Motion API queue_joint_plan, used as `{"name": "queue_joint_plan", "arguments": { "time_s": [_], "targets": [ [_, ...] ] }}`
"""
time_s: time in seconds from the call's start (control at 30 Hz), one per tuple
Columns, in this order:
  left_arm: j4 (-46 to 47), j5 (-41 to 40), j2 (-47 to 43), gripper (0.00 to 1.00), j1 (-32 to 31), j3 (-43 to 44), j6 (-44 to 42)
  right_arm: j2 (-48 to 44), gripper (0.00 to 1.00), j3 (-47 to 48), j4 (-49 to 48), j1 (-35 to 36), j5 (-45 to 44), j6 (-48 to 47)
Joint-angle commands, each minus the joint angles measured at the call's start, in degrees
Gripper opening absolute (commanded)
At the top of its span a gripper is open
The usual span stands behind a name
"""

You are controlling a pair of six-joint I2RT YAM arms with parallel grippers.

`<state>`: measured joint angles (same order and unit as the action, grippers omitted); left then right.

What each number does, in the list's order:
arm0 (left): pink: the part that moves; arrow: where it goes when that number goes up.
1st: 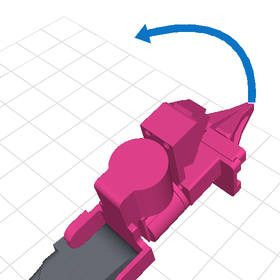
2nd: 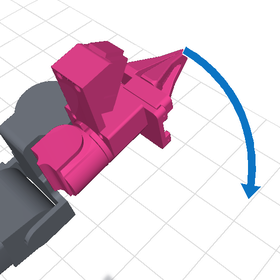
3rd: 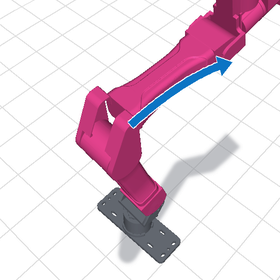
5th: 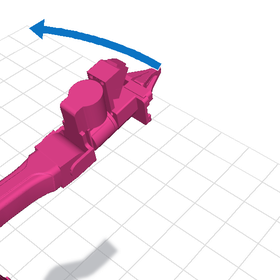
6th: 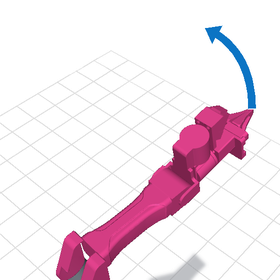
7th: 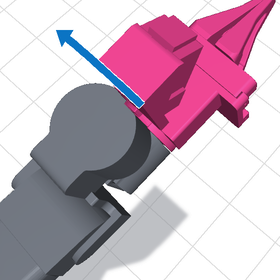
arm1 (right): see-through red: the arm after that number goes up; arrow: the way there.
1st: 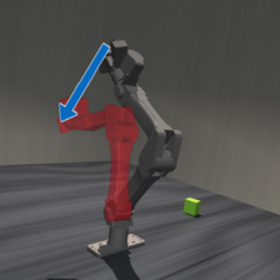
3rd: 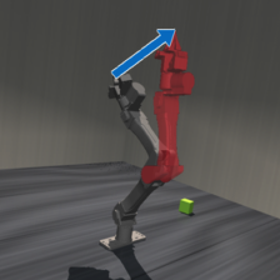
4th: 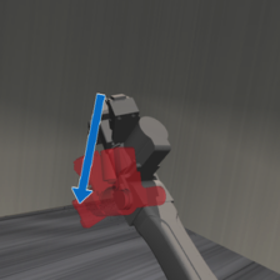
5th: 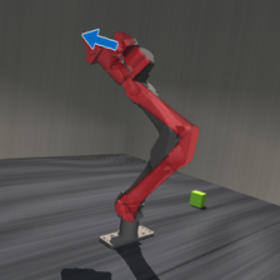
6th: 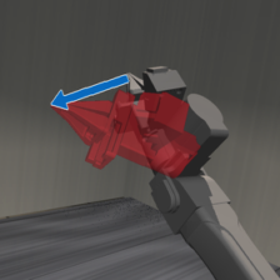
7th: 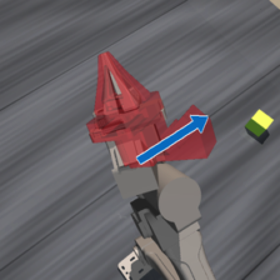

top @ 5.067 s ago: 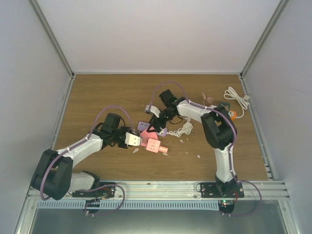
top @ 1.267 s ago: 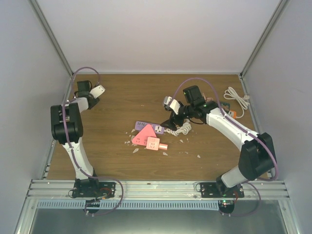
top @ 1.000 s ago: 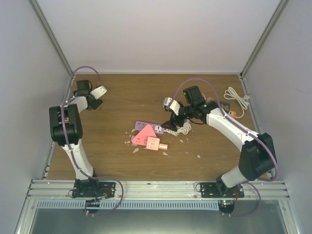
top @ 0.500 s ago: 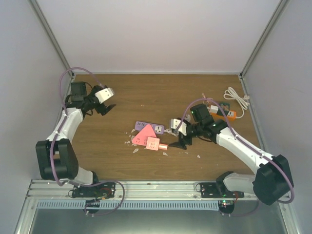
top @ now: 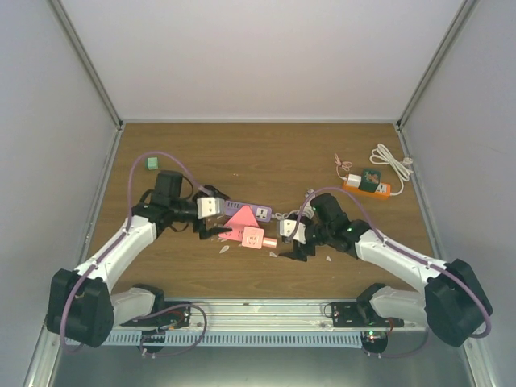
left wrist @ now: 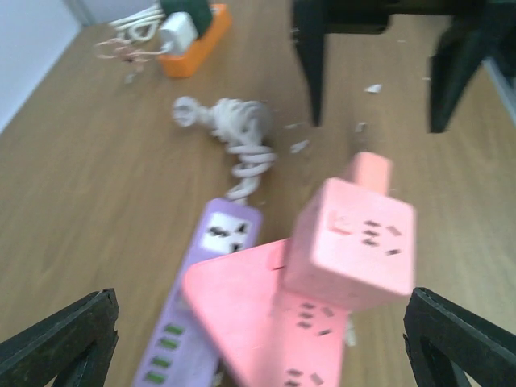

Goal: Pull the plug off the socket

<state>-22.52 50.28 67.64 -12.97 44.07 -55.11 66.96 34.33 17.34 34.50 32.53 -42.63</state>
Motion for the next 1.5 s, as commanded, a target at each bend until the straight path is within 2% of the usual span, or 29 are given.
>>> {"name": "queue_joint_plan", "arguments": {
  "time_s": [0.0,0.27,0.4,0.57,0.7,0.9,1.2,1.47],
  "targets": [
    [4.6,-0.1,-2.8,0.97,-5.5,-4.8,-0.7,-0.3,0.84,-2.2,-7.3,3.2,-3.9,0.4],
    [10.7,-10.4,-1.2,0.99,-15.6,-9.4,-0.4,2.5,0.78,-3.8,-15.0,8.3,-14.4,2.1],
    [15.3,-12.3,-1.1,0.99,-17.5,-12.3,0.0,3.4,0.76,-4.3,-17.2,9.4,-17.4,2.7],
    [22.3,-18.4,0.5,0.99,-21.3,-15.0,0.3,4.9,0.72,-4.6,-17.2,11.8,-18.6,2.4],
    [26.6,-19.6,1.4,0.99,-23.1,-15.9,1.1,5.6,0.66,-5.3,-19.0,13.9,-20.5,1.5],
    [34.2,-24.3,1.9,0.88,-24.5,-19.0,1.4,7.3,0.57,-5.9,-21.3,14.2,-23.9,0.9],
    [36.1,-22.1,4.0,0.78,-24.8,-19.6,1.3,7.6,0.48,-6.1,-23.2,14.2,-25.8,0.9],
    [37.0,-24.1,6.4,0.55,-25.1,-19.0,1.4,7.2,0.35,-6.0,-22.1,14.1,-25.7,0.3]
  ]
}}
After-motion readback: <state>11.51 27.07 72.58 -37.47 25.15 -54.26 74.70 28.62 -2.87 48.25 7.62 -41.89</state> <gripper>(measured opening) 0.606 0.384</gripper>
